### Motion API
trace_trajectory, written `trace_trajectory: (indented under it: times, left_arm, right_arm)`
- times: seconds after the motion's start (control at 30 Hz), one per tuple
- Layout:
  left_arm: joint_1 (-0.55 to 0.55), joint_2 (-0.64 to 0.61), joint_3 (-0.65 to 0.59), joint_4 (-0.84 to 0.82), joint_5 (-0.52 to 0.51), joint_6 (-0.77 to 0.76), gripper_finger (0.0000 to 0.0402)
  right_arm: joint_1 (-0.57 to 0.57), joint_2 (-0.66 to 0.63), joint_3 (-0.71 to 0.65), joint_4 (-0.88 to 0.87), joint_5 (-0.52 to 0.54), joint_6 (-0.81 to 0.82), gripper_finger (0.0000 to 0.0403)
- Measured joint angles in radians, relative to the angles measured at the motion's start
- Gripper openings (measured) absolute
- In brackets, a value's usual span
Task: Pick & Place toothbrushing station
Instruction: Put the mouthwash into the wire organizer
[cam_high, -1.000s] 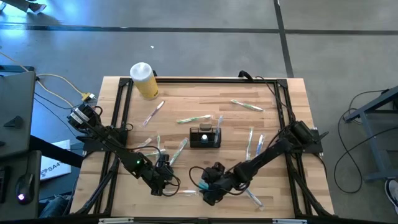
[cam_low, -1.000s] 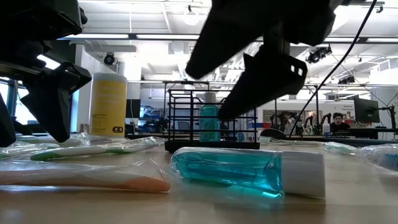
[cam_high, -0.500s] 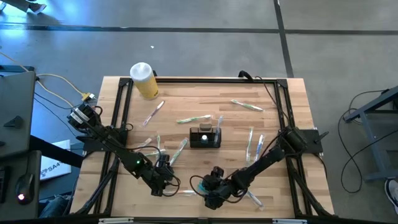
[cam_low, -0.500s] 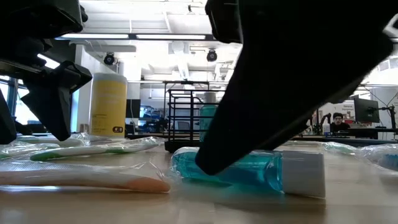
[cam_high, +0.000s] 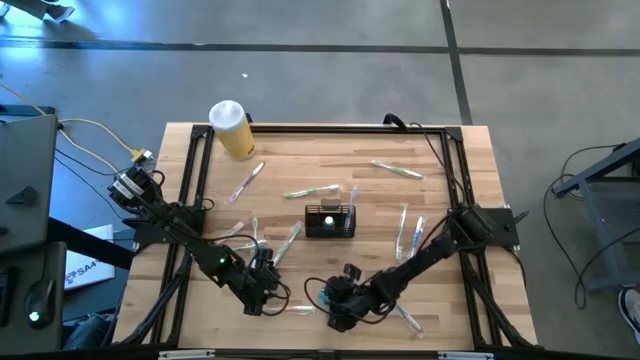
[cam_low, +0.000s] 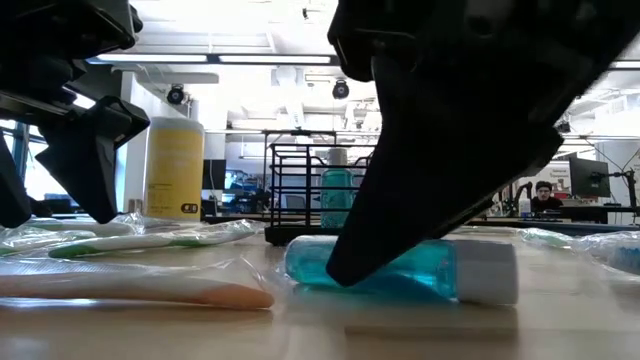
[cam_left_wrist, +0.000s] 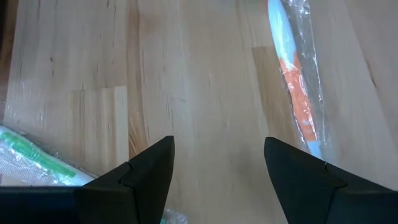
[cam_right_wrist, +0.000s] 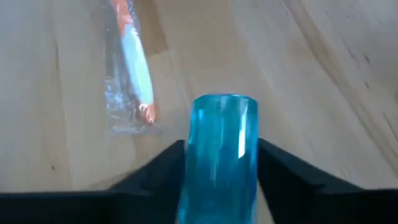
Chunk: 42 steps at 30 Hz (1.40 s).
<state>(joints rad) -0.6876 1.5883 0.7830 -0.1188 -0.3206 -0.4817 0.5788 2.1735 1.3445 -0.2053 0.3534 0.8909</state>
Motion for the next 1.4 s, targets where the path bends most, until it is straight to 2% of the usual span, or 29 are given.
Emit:
trace_trajectory:
  times: [0.07,0.13,0.4,0.6,0.73,0.9,1.17,1.27,1.4]
  left_arm:
    - [0.0,0.0,0.0,0.003,-0.001,-0.002,0.0241]
    - [0.0,0.0,0.0,0.01,-0.001,-0.007,0.0241]
    - [0.0,0.0,-0.001,0.038,-0.004,-0.029,0.0241]
    - [0.0,0.0,-0.002,0.272,-0.006,0.04,0.0241]
    - [-0.011,0.0,-0.002,0.457,-0.006,0.093,0.0241]
    - [-0.023,0.0,-0.002,0.676,-0.003,0.142,0.0241]
    - [-0.026,0.0,-0.002,0.994,-0.003,0.196,0.0241]
    - [-0.026,0.0,-0.002,1.08,-0.003,0.283,0.0241]
    - [-0.026,0.0,0.0,1.118,-0.004,0.43,0.0241]
  right_arm:
    - [-0.001,0.0,-0.001,0.008,-0.011,0.011,0.0103]
    - [-0.001,0.003,0.001,0.037,-0.033,0.01,0.0085]
    - [0.003,-0.027,-0.002,0.064,-0.029,-0.002,0.0079]
    - [0.024,-0.104,-0.011,0.071,0.044,-0.107,0.0076]
    - [0.052,-0.171,-0.003,0.179,0.13,-0.26,0.0071]
    - [0.107,-0.227,-0.007,0.362,0.196,-0.549,0.007]
    - [0.169,-0.298,-0.004,0.689,0.214,-1.069,0.0069]
    - [0.169,-0.309,-0.003,0.756,0.24,-1.202,0.0069]
    - [0.156,-0.308,-0.003,0.816,0.259,-1.295,0.0069]
